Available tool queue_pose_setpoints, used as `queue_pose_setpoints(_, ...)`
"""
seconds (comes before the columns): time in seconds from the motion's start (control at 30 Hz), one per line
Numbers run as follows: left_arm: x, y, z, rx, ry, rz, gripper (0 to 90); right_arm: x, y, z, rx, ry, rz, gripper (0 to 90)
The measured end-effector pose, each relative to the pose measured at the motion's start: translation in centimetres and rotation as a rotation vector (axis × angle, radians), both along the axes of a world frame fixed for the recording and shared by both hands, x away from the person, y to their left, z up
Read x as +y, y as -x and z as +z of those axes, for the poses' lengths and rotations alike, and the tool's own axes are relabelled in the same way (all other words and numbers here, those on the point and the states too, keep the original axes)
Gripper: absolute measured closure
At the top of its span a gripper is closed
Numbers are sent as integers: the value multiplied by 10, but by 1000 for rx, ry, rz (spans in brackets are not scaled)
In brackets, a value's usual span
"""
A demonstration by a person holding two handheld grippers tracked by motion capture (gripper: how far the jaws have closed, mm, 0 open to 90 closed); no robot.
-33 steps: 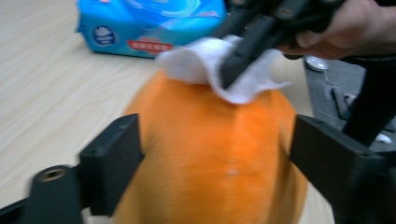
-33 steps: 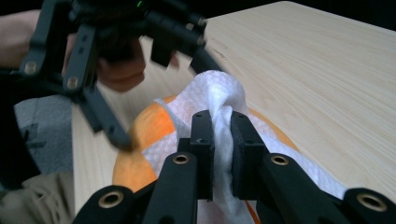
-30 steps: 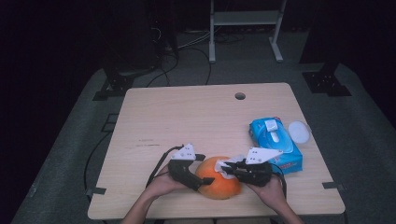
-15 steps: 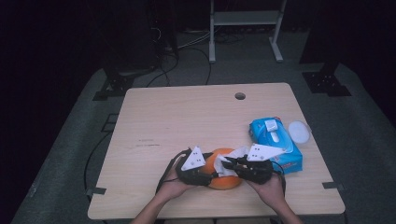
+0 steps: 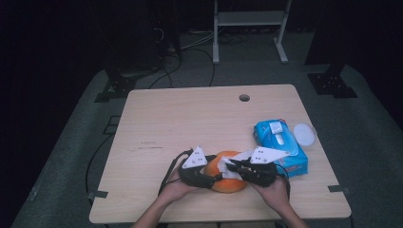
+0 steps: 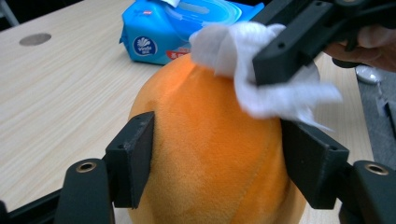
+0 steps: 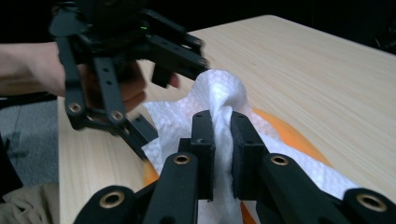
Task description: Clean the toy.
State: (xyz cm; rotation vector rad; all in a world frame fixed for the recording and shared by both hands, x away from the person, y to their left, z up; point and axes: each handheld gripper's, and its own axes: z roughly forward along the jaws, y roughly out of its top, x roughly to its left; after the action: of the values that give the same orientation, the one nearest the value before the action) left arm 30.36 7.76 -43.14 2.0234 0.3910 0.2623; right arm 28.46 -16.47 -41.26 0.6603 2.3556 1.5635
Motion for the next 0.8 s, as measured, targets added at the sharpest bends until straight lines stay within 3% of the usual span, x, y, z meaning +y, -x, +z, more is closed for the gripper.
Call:
queue_pose_setpoints(0.1, 4, -3, -2, 21, 9, 9, 219, 3, 1, 0, -15, 28, 0, 806)
queue_pose_setpoints(0.2, 8, -11, -5, 99, 21, 48, 108, -7, -7, -5, 24, 24, -35, 807)
queue_pose_setpoints(0.23, 8, -11, -5, 99, 21, 48, 104, -7, -7, -5, 24, 24, -35, 807)
queue_pose_setpoints(0.3, 10, -15, -8, 153, 22, 54, 131, -18, -14, -8, 50, 9, -79, 806)
queue_pose_setpoints(0.4, 10, -13, -8, 128, 13, 43, 249, -19, -14, -8, 53, 11, -92, 806)
queue_pose_setpoints(0.43, 8, -9, -6, 86, 6, 34, 291, -14, -9, -5, 33, 15, -89, 806)
queue_pose_setpoints(0.53, 5, -3, -2, 25, -11, 8, 326, -9, -3, 2, 1, -23, -43, 805)
queue_pose_setpoints(0.63, 2, 2, 1, 1, -23, -12, 329, -7, -1, 6, -17, -16, -38, 805)
queue_pose_setpoints(0.7, 3, 1, 1, 23, -3, -21, 281, -13, -4, 5, 1, -5, -53, 805)
queue_pose_setpoints(0.8, 7, -8, -2, 103, 27, 11, 155, -18, -6, -1, 13, 30, -54, 804)
